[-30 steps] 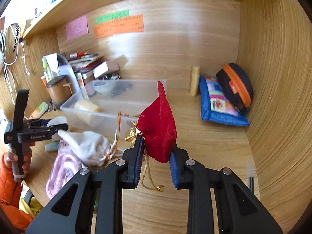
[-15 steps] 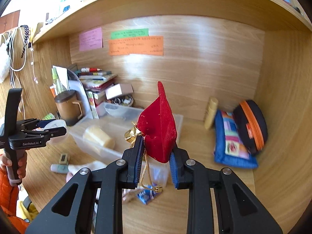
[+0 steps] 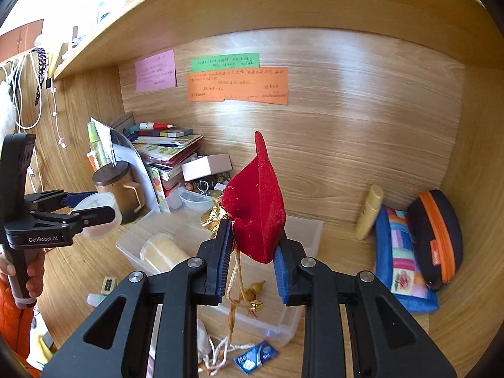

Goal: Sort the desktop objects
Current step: 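Grasp the white round lidded container with the left tool while the right tool carries the pouch toward the bin, then lower the container and pouch into the clear bin and open both tools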

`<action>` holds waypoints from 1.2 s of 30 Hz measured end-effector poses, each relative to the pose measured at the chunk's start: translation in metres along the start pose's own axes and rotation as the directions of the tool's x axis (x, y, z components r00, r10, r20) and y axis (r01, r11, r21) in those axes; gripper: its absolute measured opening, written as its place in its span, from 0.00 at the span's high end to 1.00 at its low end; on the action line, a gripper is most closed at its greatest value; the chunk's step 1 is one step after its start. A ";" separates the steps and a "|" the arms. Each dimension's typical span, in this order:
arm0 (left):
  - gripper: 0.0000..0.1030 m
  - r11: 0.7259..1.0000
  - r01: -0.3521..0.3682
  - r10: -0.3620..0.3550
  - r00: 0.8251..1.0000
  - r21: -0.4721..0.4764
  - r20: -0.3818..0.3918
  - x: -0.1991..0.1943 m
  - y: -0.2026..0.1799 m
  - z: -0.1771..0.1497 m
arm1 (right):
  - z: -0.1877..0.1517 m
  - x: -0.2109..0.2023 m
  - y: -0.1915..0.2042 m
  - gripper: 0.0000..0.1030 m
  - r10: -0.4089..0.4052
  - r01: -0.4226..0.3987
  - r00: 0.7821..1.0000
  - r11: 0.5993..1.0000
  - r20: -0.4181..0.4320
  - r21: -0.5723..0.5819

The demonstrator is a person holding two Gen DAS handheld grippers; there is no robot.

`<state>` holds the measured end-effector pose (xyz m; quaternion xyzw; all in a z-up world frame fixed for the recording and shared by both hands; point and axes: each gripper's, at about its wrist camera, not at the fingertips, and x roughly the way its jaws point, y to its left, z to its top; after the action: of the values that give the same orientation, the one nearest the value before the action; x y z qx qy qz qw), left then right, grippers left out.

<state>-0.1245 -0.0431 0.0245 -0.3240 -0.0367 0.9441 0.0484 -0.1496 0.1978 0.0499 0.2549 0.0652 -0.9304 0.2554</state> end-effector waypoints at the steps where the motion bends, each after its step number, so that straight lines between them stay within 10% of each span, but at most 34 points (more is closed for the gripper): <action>1: 0.36 1.000 0.000 0.000 1.000 0.002 -0.001 0.002 -0.001 0.002 | 0.001 0.004 0.000 0.78 0.003 -0.003 1.000 1.000 -0.004 0.000; 36: 0.36 0.997 -0.012 0.028 0.979 0.081 -0.203 0.124 -0.016 0.021 | -0.021 0.112 -0.008 0.77 0.047 -0.060 0.970 0.997 -0.240 -0.045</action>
<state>-0.2338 -0.0137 -0.0331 -0.4171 0.0092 0.9071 0.0552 -0.2276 0.1604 -0.0251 0.3598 0.1126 -0.8838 0.2772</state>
